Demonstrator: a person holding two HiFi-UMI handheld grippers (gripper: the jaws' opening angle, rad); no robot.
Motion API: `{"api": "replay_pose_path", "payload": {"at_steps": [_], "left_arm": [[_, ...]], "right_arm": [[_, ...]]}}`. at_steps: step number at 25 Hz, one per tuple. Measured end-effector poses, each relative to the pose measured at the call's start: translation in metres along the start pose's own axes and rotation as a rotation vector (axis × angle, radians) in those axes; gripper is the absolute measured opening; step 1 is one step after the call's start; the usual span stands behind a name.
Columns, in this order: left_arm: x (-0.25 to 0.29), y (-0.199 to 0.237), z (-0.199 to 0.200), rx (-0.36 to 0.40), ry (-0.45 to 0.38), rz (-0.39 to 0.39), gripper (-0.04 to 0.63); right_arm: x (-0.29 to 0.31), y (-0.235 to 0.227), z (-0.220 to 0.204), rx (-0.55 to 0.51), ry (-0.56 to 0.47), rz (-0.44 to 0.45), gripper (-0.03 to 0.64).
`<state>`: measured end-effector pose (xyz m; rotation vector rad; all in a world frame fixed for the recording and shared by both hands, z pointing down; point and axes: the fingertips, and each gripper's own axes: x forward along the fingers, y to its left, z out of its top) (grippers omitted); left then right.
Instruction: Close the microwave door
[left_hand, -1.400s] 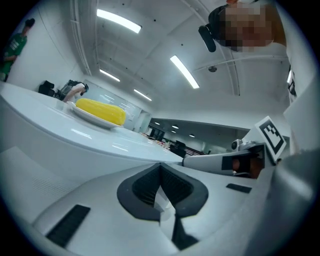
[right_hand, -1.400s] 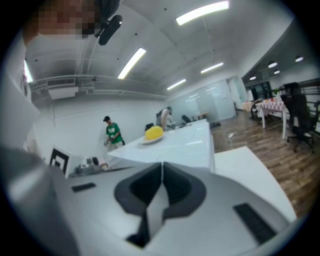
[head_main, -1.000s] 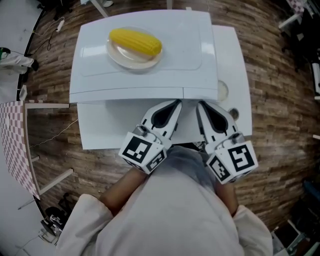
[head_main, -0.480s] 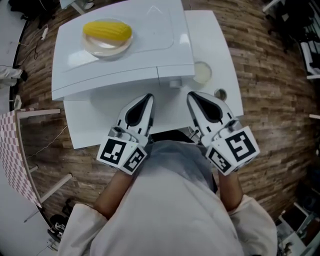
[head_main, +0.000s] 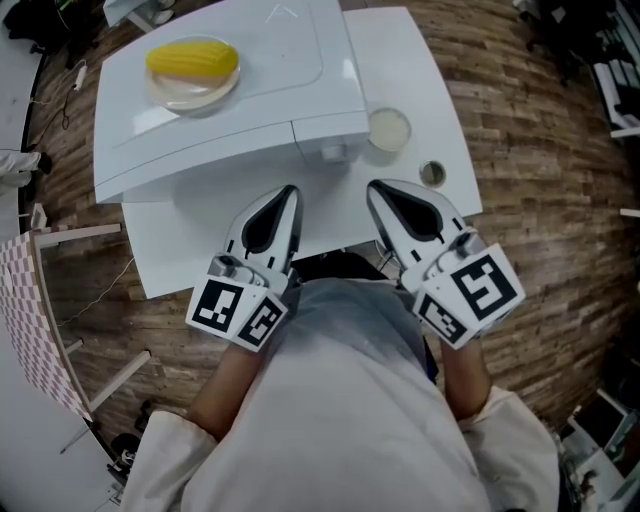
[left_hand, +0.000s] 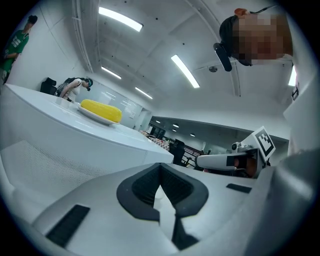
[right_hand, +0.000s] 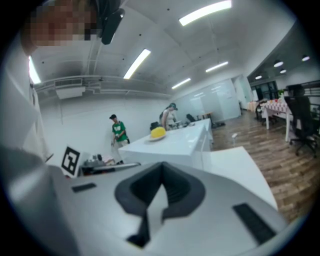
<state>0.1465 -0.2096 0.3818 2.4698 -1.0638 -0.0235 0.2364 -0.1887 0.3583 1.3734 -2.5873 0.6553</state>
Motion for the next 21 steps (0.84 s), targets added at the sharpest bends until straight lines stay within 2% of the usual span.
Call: {"api": "replay_pose_path", "payload": {"at_steps": [21], "left_arm": [[-0.013, 0.011, 0.005, -0.032, -0.018, -0.014, 0.018]], "right_arm": [[0.009, 0.022, -0.003, -0.022, 0.024, 0.025, 0.023]]}}
